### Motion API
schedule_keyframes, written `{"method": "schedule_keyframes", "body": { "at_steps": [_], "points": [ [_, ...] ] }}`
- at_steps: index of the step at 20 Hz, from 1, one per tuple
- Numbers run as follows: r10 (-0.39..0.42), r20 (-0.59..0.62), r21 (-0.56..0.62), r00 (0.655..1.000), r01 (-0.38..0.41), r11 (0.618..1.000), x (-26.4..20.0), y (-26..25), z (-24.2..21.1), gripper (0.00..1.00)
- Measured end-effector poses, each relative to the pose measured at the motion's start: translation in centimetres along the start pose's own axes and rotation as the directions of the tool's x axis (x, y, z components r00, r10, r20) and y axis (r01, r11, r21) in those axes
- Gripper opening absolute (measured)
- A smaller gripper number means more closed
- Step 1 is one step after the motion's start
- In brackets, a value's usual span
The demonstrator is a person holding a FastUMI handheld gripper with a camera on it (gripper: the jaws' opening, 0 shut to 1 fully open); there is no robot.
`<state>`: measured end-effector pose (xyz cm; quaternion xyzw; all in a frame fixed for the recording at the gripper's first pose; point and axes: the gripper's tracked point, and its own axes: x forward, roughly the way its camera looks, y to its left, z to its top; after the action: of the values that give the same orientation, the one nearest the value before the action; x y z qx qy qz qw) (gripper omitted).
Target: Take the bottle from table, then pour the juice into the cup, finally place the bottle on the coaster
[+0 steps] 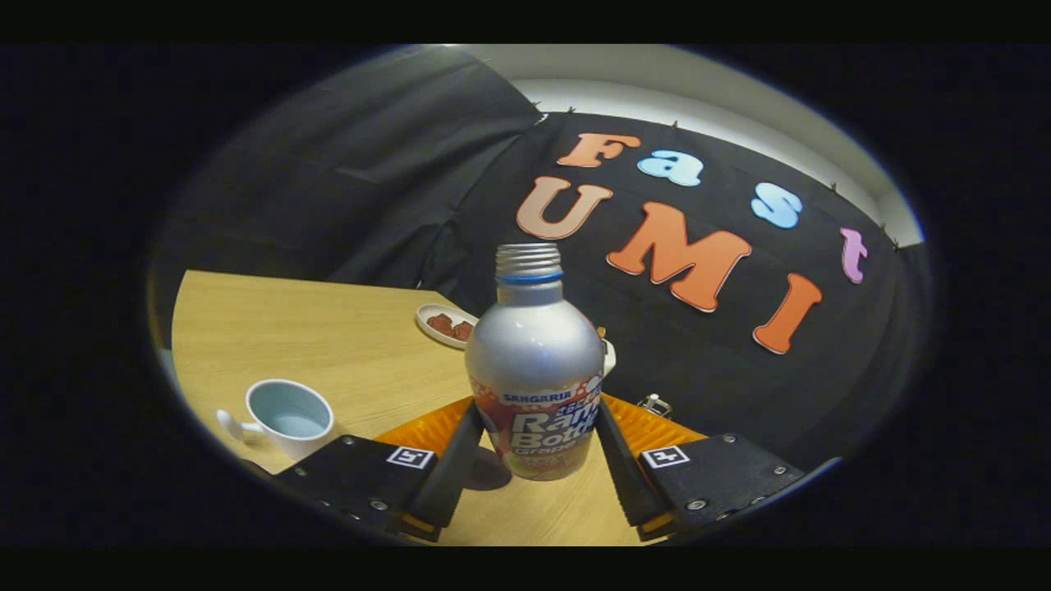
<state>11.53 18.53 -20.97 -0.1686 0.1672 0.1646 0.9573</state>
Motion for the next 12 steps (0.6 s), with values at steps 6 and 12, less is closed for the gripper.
{"method": "schedule_keyframes", "body": {
  "at_steps": [6,12],
  "points": [
    [0.082,0.000,0.303,0.997,-0.078,0.950,2.2,0.9,-1.8,0.77],
    [0.109,-0.015,0.387,0.994,-0.095,0.917,3.2,1.7,-4.6,0.77]
  ]
}}
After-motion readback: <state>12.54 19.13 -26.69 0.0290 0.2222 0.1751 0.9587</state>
